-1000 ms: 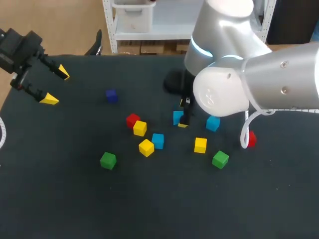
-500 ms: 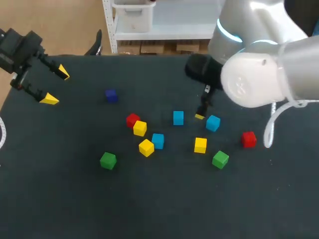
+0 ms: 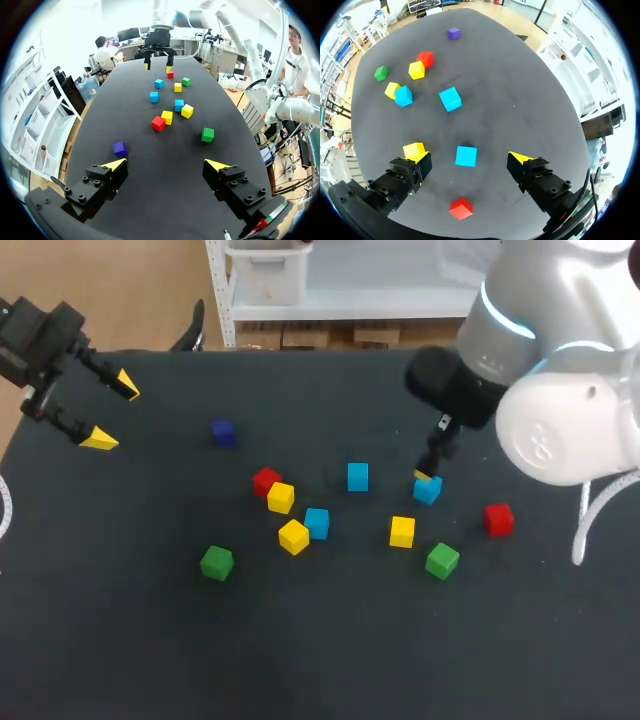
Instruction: Place the blue cubes, place green cubes on the blue cubes, place the yellow cubes on the green cubes, then place the red cubes on the yellow cubes, and place purple cube on the red cubes.
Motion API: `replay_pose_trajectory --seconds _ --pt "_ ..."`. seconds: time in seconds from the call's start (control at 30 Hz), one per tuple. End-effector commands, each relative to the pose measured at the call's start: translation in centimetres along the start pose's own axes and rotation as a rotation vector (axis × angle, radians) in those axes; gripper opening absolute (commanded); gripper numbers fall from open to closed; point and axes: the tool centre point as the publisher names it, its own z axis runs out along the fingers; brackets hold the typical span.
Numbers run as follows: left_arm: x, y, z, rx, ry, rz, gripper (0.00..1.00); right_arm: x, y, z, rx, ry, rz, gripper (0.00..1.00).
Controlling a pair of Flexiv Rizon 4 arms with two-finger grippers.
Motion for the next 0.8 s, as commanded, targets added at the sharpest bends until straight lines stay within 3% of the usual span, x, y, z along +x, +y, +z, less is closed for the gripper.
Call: replay_pose_trajectory --seconds 0.03,0.33,0.8 --pt "0.0 0.1 0.0 0.001 0.001 0.001 1.0 0.7 0.5 0.5 0.022 -0.008 0.014 1.0" --pt "0.0 0.1 0.0 0.001 0.001 0.001 1.0 2.2 0.6 2.3 0.032 0.025 0.1 1.0" --pt "0.0 0.1 0.0 0.001 0.001 0.001 1.0 2.2 -0.1 5.4 0.023 0.038 0.051 1.0"
